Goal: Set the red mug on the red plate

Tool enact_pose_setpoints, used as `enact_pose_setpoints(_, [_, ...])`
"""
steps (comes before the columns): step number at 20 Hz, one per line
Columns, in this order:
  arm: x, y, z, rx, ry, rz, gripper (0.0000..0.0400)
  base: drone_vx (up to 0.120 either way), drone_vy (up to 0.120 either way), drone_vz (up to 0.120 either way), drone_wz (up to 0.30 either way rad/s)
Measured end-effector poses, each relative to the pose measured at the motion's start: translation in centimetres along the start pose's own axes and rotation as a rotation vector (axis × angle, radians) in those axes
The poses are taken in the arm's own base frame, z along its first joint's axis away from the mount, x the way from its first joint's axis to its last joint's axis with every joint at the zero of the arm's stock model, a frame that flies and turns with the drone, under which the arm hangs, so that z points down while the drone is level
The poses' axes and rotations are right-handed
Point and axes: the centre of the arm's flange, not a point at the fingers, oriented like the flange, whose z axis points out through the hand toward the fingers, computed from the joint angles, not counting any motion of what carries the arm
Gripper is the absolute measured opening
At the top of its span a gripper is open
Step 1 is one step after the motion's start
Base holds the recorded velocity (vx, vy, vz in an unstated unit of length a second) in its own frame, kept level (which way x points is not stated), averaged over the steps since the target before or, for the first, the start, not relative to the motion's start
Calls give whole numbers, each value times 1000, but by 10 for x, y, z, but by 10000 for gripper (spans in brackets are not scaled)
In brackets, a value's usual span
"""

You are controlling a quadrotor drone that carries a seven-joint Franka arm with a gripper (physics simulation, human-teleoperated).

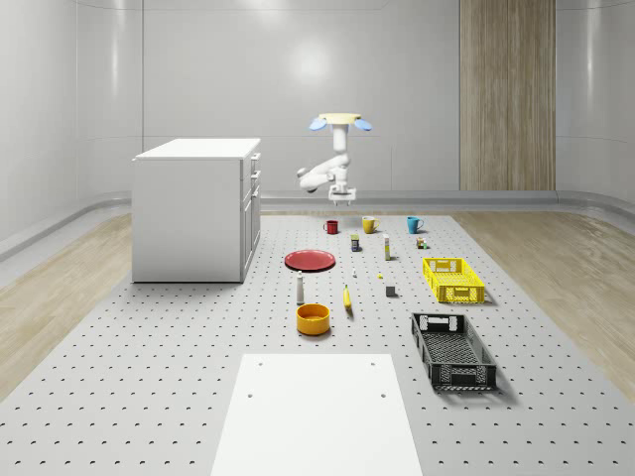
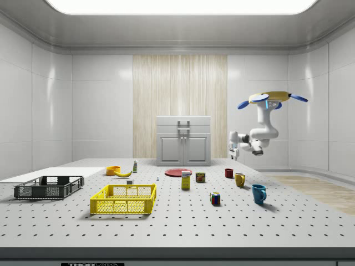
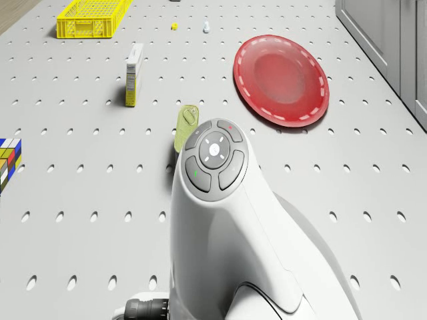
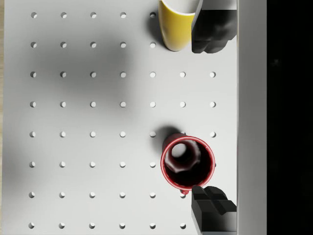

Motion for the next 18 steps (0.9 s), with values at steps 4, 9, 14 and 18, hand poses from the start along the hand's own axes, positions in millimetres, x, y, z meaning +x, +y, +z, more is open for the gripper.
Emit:
enact_pose_setpoints(4, [0, 0, 0, -2, 2, 0, 400, 100, 0, -120, 0])
enact_pose_setpoints(9, [0, 0, 0, -3, 4, 0, 400, 0, 0, -120, 0])
enact_pose_setpoints(14, [0, 0, 0, -4, 4, 0, 400, 0, -88, -120, 0])
enact_pose_setpoints(18, [0, 0, 0, -4, 4, 0, 400, 0, -20, -120, 0])
